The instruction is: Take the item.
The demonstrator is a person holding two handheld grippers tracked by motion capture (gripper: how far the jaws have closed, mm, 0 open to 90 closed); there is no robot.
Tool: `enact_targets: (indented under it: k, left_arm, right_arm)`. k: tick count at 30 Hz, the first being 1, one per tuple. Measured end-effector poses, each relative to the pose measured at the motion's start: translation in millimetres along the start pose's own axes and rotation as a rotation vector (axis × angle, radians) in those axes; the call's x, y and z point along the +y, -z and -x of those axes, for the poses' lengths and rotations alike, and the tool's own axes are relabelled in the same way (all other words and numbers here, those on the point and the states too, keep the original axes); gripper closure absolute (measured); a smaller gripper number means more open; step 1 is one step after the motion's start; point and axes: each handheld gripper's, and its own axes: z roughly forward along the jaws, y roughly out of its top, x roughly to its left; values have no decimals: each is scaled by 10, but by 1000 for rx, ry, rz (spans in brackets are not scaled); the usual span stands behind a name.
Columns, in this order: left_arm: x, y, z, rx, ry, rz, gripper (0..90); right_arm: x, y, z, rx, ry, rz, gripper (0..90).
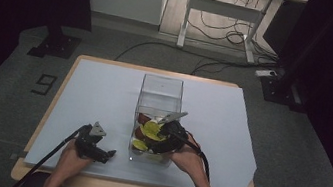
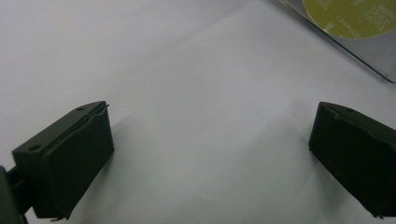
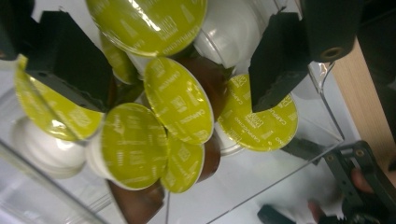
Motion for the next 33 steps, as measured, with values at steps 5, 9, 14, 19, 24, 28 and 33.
enact_targets:
  k: [5,9,14,19,24,28,33]
  left_arm:
    - [0,0,1,0,1,1,0]
    - [0,-1,0,0,1,1,0]
    - [0,0,1,0,1,0,0]
    - [0,0,0,1,0,0,0]
    - [-1,0,1,1,0,1,0]
    - [-1,-1,2,2,0,1,0]
    - [-1,0,2,2,0,1,0]
  right_arm:
    - [48,-102,-33,13,35,-44,328]
    - [69,-180,-56,15,48,-81,371]
    - [85,-243,-56,-8,60,-109,431]
    - [90,-255,-69,-10,74,-114,503]
    - [104,-206,-97,-8,92,-94,536]
    - [110,-174,-113,-10,102,-87,541]
    - [131,-104,-135,-15,114,-65,544]
